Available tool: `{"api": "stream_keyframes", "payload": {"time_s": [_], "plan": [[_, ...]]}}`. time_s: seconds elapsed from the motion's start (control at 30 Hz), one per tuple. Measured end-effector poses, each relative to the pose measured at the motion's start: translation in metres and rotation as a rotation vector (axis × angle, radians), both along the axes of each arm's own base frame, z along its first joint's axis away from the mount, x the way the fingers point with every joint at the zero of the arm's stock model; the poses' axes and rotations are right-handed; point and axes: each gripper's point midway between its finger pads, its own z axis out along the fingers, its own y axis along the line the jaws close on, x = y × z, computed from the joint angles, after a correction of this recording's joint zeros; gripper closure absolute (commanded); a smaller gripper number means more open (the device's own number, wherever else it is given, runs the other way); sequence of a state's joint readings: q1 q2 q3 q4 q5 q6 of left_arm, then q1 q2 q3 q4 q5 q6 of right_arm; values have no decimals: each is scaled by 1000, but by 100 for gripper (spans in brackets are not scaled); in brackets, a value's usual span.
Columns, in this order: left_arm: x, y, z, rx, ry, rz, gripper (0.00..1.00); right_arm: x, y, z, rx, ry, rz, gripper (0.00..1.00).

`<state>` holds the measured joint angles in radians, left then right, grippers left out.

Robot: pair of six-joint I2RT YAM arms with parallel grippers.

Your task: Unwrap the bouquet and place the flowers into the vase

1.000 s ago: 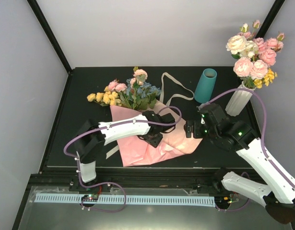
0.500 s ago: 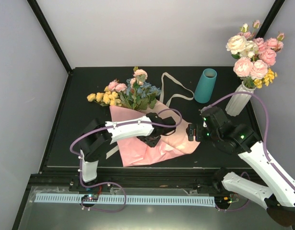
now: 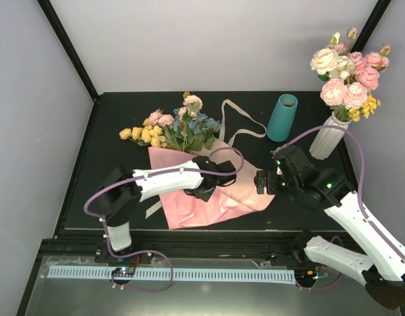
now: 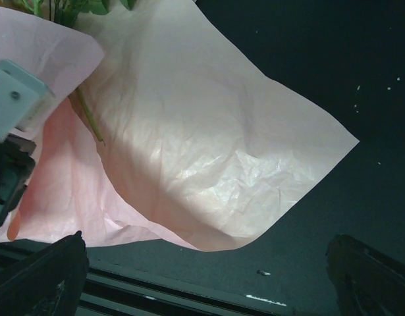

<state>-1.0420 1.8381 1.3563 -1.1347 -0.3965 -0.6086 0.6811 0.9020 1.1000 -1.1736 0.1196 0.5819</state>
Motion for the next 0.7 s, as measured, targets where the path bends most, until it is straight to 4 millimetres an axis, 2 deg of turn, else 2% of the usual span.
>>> {"api": "stream_keyframes", "payload": {"time_s": [0.2,0.33,0.5,0.6,0.7], "plan": [[1,8,29,-69,-74,44,98,0,3,-5,2,19,9,0],[-2,30,48,-107,-128,102,98,-1,4,-7,3,26,12,0],[-12,84,61,-121,-183,223,98,0,8,-6,18,24,20,0],[-25,125,61,-127,-206,319,98,1,12,-6,31,26,29,0],[-40,157,56,-132,-217,395,98,4,19,-9,39,40,42,0]]}}
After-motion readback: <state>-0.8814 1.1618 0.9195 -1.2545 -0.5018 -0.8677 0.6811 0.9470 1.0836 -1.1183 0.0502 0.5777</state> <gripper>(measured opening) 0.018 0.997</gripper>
